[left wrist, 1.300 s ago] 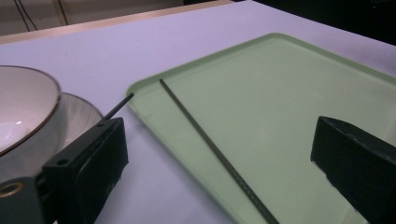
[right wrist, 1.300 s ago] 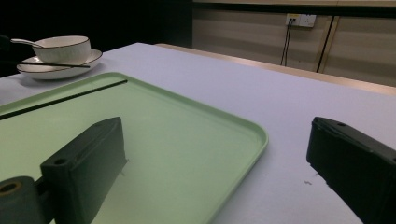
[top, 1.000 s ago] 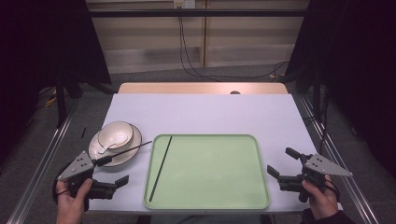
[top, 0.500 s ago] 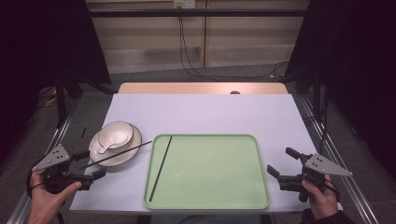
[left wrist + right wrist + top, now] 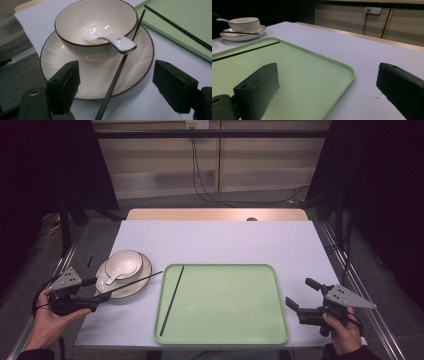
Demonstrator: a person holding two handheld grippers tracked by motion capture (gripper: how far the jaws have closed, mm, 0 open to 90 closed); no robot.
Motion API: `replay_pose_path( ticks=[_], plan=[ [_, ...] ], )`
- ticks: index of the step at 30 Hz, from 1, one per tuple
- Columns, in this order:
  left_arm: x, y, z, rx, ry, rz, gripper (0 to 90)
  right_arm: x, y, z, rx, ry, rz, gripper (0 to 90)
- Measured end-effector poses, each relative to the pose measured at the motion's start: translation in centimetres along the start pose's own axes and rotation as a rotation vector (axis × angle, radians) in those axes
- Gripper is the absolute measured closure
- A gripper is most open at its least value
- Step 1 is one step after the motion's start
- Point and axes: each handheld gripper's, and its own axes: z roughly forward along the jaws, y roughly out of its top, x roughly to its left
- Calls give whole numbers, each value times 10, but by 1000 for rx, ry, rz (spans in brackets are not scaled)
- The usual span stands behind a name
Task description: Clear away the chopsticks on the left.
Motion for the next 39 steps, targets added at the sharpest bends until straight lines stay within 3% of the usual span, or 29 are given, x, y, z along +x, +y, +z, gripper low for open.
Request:
replay_pose_path(
  ticks=[2,5,6,9,11,15,18,22,27,37,39],
  plan=[
    [3,-2,4,20,-9,-21,318,0,0,0,-2,-1,3,39],
    [6,-4,11,54,-27,-11,372,0,0,0,0,1,4,39],
    [7,-4,13,66,-28,5,428,0,0,0,1,1,6,39],
    [7,-5,21,91,-65,-5,482,0,0,0,-2,-3,3,39],
    [6,-3,23,104,-52,14,533,0,0,0,2,-3,11,39],
    [6,1,28,128,-76,33,584,0,0,0,5,1,7,39],
    [6,3,32,130,-93,55,624,-1,0,0,5,4,1,39],
    [5,0,37,137,-108,44,695,0,-1,0,9,3,2,39],
    [4,0,40,150,-104,61,768,-1,-1,0,11,6,-4,39],
    [-4,6,39,160,-138,81,853,-1,-1,0,13,5,1,39],
    [-5,6,39,149,-148,67,856,-1,-1,1,14,5,0,39]
  ],
)
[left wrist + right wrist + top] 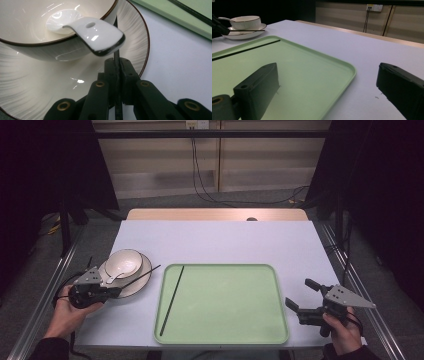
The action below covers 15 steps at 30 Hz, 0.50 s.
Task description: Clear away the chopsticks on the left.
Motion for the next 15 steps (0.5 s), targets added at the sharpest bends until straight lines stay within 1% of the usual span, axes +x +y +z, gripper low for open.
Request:
replay_pose_path(
  ticks=[1,2,4,5,6,7,9,10,11,12,13,14,15],
  plan=[
    [0,0,-1,7,9,4,856,0,0,-1,1,3,0,39],
    [0,0,-2,4,10,3,857,0,0,0,0,3,1,38],
    [-1,0,-3,-4,2,-16,857,0,0,0,0,0,0,38],
    [-1,0,-5,-3,4,-10,857,0,0,0,1,1,-1,39],
    [-2,-1,-6,-11,-3,-22,857,0,0,0,2,4,-3,39],
    [-2,0,-8,-6,2,-17,857,0,0,0,2,5,0,39],
    [-6,0,-10,-14,1,-25,857,0,0,0,-1,-2,3,38],
    [-7,0,-10,-29,-4,-23,857,0,0,0,0,1,3,38],
    [-9,1,-12,-25,0,-27,857,0,0,0,-1,-1,3,39],
    [-11,1,-12,-42,0,-31,857,0,0,0,1,4,4,38],
    [-12,1,-14,-42,-6,-21,857,0,0,0,1,4,3,39],
    [-14,1,-13,-52,0,-34,857,0,0,0,1,4,-2,39],
    [-16,2,-15,-48,-6,-30,857,0,0,0,2,5,1,39]
  ],
)
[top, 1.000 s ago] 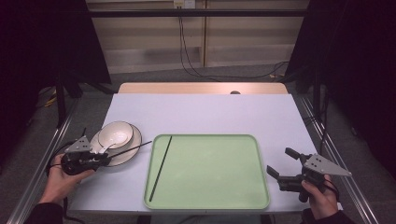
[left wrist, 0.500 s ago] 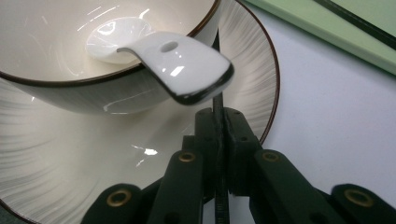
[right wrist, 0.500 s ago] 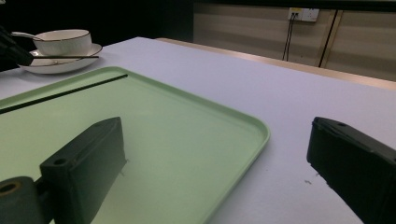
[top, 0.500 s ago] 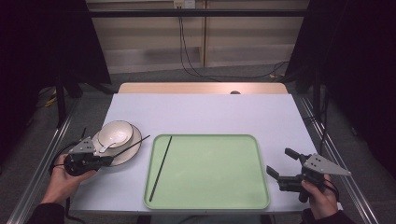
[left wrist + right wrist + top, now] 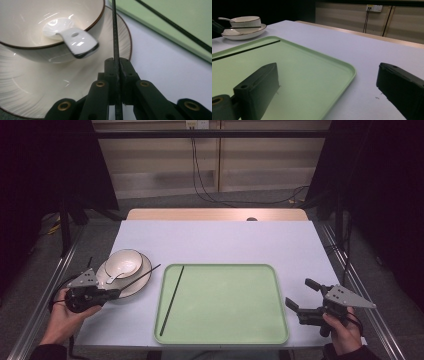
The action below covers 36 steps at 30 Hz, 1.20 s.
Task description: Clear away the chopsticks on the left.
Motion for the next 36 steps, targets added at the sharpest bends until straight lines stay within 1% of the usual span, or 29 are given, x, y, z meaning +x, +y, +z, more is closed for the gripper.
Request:
replay_pose_path(
  ticks=[2,5,6,8,9,10,12,13,14,17,18,20,21,24,25,27,28,30,31,32,33,36],
  plan=[
    [-4,1,0,-10,-4,-5,857,0,0,0,-3,-7,4,38],
    [-10,5,-1,-30,-10,-25,857,0,0,0,-2,-3,1,39],
    [-12,7,-2,-37,-7,-39,857,0,0,0,-4,-4,0,39],
    [-16,10,-3,-47,-12,-42,857,0,0,0,-2,-2,0,39],
    [-19,11,-2,-53,-22,-56,857,0,0,0,-4,-3,-3,39],
    [-22,11,-2,-56,-33,-58,857,0,0,0,-4,-4,-3,38],
    [-26,12,-3,-64,-18,-58,856,0,0,0,-5,-4,-5,38],
    [-28,12,-3,-78,-25,-81,856,0,0,-1,-2,0,-1,39],
    [-30,13,-4,-79,-20,-79,856,1,0,0,-6,1,-3,38],
    [-37,14,-6,-93,-20,-103,856,0,0,0,-1,2,0,39],
    [-39,15,-8,-91,-11,-103,856,0,0,0,-5,-2,-3,39],
    [-46,17,-11,-98,-1,-116,856,0,0,-1,-6,-4,0,39],
    [-49,18,-12,-100,5,-115,856,0,0,-1,-4,0,-2,39],
    [-60,21,-16,-118,21,-156,854,1,0,0,-2,1,-1,39],
    [-62,21,-17,-124,30,-151,854,0,0,0,-3,-1,0,39],
    [-67,22,-18,-138,49,-170,854,0,0,-1,-6,2,7,39],
    [-70,23,-17,-143,48,-179,855,0,0,-1,-7,4,6,39],
    [-74,23,-15,-134,54,-193,855,0,0,0,-7,3,4,39],
    [-77,24,-13,-119,46,-202,855,0,0,0,-7,1,-1,38],
    [-79,25,-10,-111,57,-201,854,0,0,0,-8,4,2,39],
    [-81,25,-9,-103,56,-200,854,0,0,0,-9,3,3,39],
    [-86,28,-5,-109,59,-208,854,0,0,0,-8,4,8,39]
  ],
)
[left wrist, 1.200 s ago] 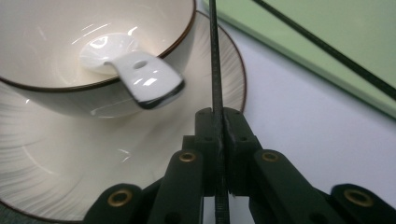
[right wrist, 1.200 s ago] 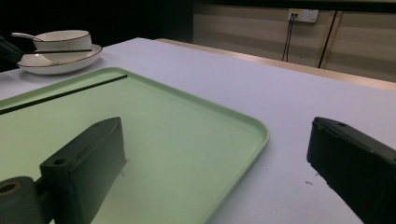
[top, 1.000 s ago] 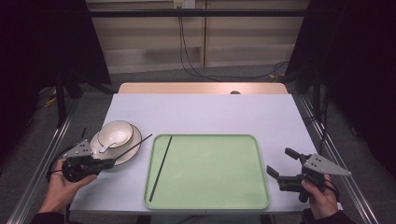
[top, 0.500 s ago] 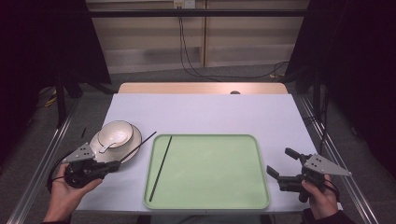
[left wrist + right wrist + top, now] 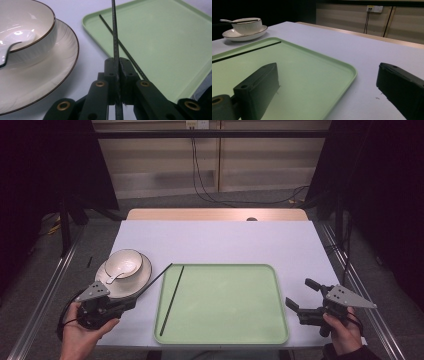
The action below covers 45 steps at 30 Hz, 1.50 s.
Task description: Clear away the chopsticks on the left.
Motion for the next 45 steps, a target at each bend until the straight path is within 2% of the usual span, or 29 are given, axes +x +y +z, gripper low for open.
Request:
replay_pose_path(
  ticks=[5,8,10,17,18,23,29,33,37,40,45],
  plan=[
    [-12,2,13,11,-11,-17,855,0,0,0,-1,-5,-3,39],
    [-17,4,20,22,-18,-12,855,1,0,0,0,-4,-1,39],
    [-20,4,26,23,-25,-23,855,1,0,0,0,0,-4,39],
    [-31,6,47,47,-12,-63,855,1,0,0,0,-4,-4,39],
    [-32,7,48,49,4,-63,855,0,0,0,1,-1,-5,39],
    [-35,10,58,39,46,-146,855,0,0,0,2,0,-5,39],
    [-40,12,71,66,73,-188,855,0,0,0,1,0,-6,38],
    [-43,14,81,95,108,-242,855,0,0,0,3,-3,-7,38],
    [-49,16,88,103,132,-271,855,0,0,0,2,0,-6,39],
    [-54,19,93,113,151,-277,856,0,0,0,3,3,-6,38],
    [-61,22,105,135,145,-293,855,0,0,0,2,3,-5,39]
  ],
)
